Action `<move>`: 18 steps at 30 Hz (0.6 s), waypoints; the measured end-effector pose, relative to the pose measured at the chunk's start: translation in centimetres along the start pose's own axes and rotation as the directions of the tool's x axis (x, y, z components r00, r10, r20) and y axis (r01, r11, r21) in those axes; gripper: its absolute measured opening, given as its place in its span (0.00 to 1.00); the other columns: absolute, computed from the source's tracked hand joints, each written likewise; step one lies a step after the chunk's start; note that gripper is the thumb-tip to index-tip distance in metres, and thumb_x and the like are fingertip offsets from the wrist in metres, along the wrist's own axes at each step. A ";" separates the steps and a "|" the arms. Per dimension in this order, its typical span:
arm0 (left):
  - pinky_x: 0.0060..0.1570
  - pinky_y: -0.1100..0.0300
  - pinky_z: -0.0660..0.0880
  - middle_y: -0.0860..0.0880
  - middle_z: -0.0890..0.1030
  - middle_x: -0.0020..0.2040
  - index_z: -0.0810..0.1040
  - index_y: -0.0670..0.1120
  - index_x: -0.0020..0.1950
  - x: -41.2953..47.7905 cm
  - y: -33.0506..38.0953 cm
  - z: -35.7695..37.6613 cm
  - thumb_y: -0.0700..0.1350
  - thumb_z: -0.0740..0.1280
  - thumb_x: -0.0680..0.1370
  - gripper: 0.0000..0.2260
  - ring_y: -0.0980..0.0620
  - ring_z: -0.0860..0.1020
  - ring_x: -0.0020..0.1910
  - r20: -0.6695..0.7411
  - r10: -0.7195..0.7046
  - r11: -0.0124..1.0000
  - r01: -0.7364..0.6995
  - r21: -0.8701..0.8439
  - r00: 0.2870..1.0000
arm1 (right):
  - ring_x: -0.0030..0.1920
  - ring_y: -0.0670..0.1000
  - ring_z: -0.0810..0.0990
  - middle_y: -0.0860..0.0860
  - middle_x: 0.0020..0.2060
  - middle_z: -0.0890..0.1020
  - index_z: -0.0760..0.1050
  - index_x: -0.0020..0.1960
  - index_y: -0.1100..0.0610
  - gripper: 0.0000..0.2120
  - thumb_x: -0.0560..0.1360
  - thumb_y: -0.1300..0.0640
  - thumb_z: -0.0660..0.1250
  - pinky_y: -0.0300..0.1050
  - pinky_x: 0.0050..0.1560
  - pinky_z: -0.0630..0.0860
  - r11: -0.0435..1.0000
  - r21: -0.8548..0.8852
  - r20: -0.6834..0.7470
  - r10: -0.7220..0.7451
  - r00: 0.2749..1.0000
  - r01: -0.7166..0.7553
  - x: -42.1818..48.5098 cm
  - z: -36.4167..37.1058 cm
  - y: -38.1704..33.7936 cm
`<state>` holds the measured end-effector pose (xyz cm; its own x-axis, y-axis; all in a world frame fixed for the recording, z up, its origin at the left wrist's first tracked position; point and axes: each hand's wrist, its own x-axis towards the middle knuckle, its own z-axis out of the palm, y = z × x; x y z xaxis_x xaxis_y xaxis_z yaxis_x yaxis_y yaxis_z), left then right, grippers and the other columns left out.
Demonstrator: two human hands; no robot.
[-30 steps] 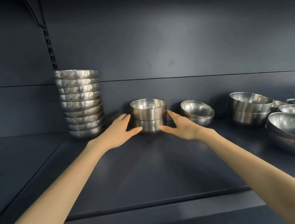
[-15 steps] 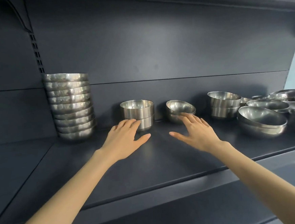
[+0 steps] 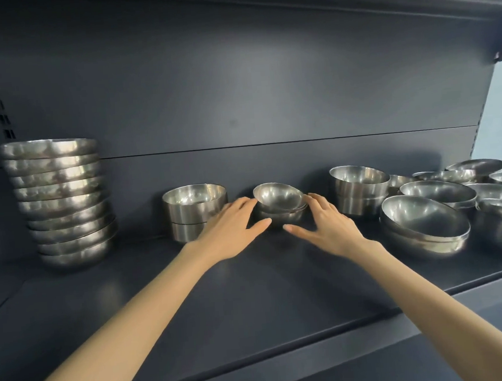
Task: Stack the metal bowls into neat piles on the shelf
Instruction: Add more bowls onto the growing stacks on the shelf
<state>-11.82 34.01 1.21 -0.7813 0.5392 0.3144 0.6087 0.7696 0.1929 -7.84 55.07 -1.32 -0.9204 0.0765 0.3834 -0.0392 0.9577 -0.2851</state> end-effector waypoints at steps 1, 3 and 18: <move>0.65 0.54 0.64 0.55 0.58 0.77 0.56 0.48 0.77 0.8 0.3 0.3 0.60 0.53 0.81 0.28 0.52 0.60 0.74 0.003 -0.003 1.000 0.003 -0.009 1.000 | 0.76 0.50 0.58 0.47 0.77 0.56 0.53 0.78 0.52 0.42 0.73 0.31 0.60 0.51 0.65 0.67 1.000 0.016 0.009 0.001 1.000 -0.001 0.6 0.1 0.4; 0.62 0.54 0.65 0.55 0.58 0.76 0.57 0.48 0.76 2.3 0.7 1.1 0.58 0.54 0.82 0.25 0.51 0.60 0.73 0.003 -0.014 0.999 0.014 -0.031 1.000 | 0.76 0.50 0.58 0.47 0.77 0.56 0.51 0.78 0.52 0.43 0.73 0.31 0.61 0.52 0.65 0.68 0.999 0.046 0.033 0.001 0.999 -0.003 1.8 0.3 1.2; 0.65 0.62 0.62 0.48 0.65 0.74 0.55 0.47 0.77 6.8 -0.2 5.2 0.54 0.58 0.82 0.26 0.51 0.68 0.68 0.075 -0.238 0.863 0.246 -0.442 0.968 | 0.62 0.47 0.72 0.49 0.63 0.73 0.65 0.69 0.56 0.36 0.69 0.42 0.74 0.36 0.57 0.67 0.826 0.558 0.138 -0.004 0.990 -0.074 7.4 2.9 4.6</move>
<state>-17.96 39.31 -1.53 -0.9117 0.3646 0.1892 0.3939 0.6453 0.6546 -15.97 59.22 -2.31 -0.9651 0.0335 0.2597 -0.1811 0.6309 -0.7544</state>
